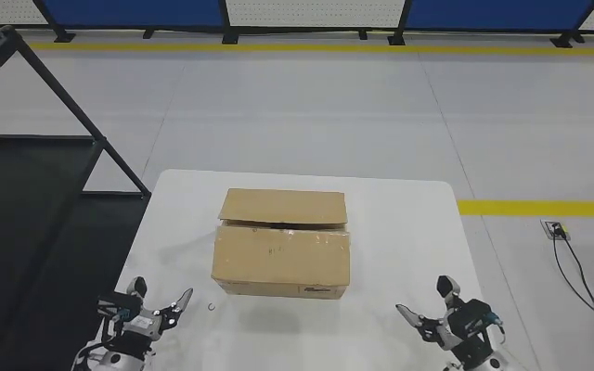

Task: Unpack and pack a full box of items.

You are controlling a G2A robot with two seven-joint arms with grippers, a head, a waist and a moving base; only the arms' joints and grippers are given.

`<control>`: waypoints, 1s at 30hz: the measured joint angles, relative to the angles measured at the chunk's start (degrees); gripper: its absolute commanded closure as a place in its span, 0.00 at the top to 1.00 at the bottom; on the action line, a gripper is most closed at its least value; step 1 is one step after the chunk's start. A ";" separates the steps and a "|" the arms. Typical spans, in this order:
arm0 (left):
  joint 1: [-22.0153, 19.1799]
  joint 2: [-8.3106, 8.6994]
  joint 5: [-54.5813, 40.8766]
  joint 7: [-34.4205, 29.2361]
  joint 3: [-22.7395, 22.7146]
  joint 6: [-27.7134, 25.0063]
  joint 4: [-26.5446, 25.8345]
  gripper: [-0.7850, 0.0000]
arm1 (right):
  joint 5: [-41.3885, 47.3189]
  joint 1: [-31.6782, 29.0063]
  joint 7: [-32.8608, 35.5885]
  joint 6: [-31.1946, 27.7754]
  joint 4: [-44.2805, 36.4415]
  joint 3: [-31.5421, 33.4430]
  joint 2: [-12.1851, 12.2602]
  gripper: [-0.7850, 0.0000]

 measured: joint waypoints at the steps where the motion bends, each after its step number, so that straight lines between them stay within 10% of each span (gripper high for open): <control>1: -0.37 0.04 -0.58 -0.27 -0.23 -0.85 -0.08 1.00 | 1.16 0.70 0.76 -1.60 0.09 0.12 0.08 1.00; 9: -3.40 0.54 -7.28 -5.17 -3.01 -8.62 -0.69 1.00 | 13.84 7.22 10.48 -10.11 -0.09 -1.80 0.50 1.00; 30: -7.22 0.16 -15.39 -10.26 -1.42 -5.62 -0.73 1.00 | 19.55 14.67 17.64 -11.25 2.17 -7.07 0.43 1.00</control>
